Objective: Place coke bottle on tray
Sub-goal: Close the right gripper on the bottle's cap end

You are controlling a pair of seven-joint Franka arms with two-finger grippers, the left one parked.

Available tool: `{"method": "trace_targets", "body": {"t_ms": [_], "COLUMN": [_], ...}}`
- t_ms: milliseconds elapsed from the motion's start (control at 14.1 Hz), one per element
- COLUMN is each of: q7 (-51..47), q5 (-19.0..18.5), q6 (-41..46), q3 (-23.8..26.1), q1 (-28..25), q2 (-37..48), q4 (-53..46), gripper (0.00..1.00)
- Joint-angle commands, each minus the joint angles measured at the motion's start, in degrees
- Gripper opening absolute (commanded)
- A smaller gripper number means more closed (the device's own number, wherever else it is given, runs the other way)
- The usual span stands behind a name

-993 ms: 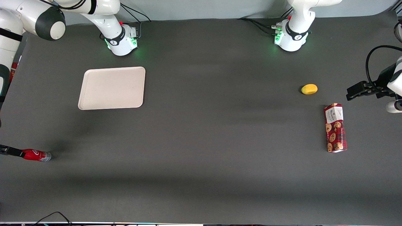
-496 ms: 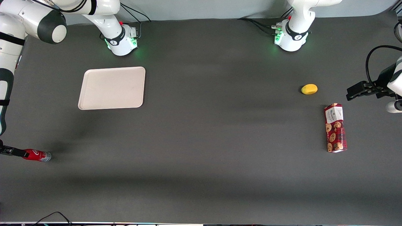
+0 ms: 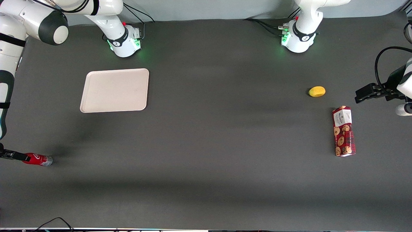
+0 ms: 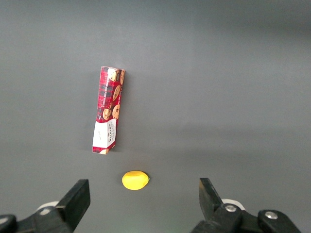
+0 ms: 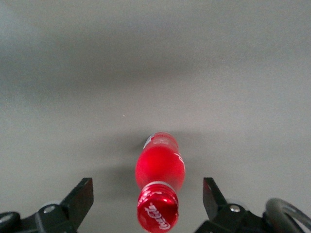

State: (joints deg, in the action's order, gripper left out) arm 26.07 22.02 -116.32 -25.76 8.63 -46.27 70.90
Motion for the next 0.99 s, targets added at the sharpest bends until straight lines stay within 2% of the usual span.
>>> {"method": "trace_targets", "body": {"t_ms": [0,426,496,780,851,922], "q7": [1.62,2.06,2.06,2.14,2.14,2.14], "q5": [-0.57,-2.51,-2.42,-2.51,-2.51,-2.51], "q6": [1.62,1.97,1.97,1.97,1.97,1.97], "q3": [-0.52,-0.52,-0.52,-0.52,-0.52,-0.52], "q1": [-0.11,-0.28,-0.28,-0.28,-0.28,-0.28], "q2": [-0.93,-0.84,-0.93,-0.84,-0.84,-0.84], "q4": [-1.47,-1.55,-1.55,-1.55,-1.55,-1.55], "gripper": [1.00,0.98,0.91,0.29,0.17,0.13]}}
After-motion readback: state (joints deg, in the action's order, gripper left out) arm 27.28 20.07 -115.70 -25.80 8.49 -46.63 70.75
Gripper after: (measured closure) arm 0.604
